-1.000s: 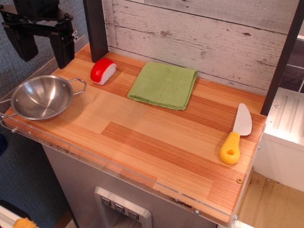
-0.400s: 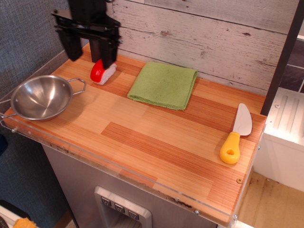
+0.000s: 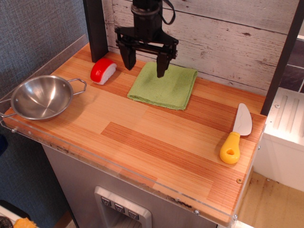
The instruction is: Place the green towel on the front edge of the table.
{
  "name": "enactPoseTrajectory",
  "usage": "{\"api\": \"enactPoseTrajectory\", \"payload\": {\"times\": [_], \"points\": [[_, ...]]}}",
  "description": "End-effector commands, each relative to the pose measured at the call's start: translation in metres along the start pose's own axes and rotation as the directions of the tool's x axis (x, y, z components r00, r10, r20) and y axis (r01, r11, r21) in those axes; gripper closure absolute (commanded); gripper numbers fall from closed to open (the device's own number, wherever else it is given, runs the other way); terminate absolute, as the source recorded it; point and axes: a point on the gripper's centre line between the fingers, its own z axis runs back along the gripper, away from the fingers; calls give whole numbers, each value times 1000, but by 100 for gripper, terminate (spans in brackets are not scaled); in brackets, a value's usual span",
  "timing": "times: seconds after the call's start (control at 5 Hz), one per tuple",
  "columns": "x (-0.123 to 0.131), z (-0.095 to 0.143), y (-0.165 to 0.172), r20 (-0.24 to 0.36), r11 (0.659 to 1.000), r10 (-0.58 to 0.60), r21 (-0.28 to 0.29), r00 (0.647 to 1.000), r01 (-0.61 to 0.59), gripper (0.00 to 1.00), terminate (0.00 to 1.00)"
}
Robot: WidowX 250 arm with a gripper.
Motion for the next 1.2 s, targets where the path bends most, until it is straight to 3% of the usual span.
{"api": "enactPoseTrajectory", "payload": {"times": [0.0, 0.2, 0.6, 0.8, 1.0], "points": [[29, -10, -17, 57, 997, 39, -73, 998, -35, 0, 0], [24, -26, -18, 25, 995, 28, -94, 999, -26, 0, 0], [-3, -53, -23, -74, 998, -39, -50, 997, 35, 0, 0], [-22, -52, -21, -101, 997, -50, -57, 994, 44, 0, 0], [-49, -36, -20, -102, 993, -81, -93, 991, 71, 0, 0]]}}
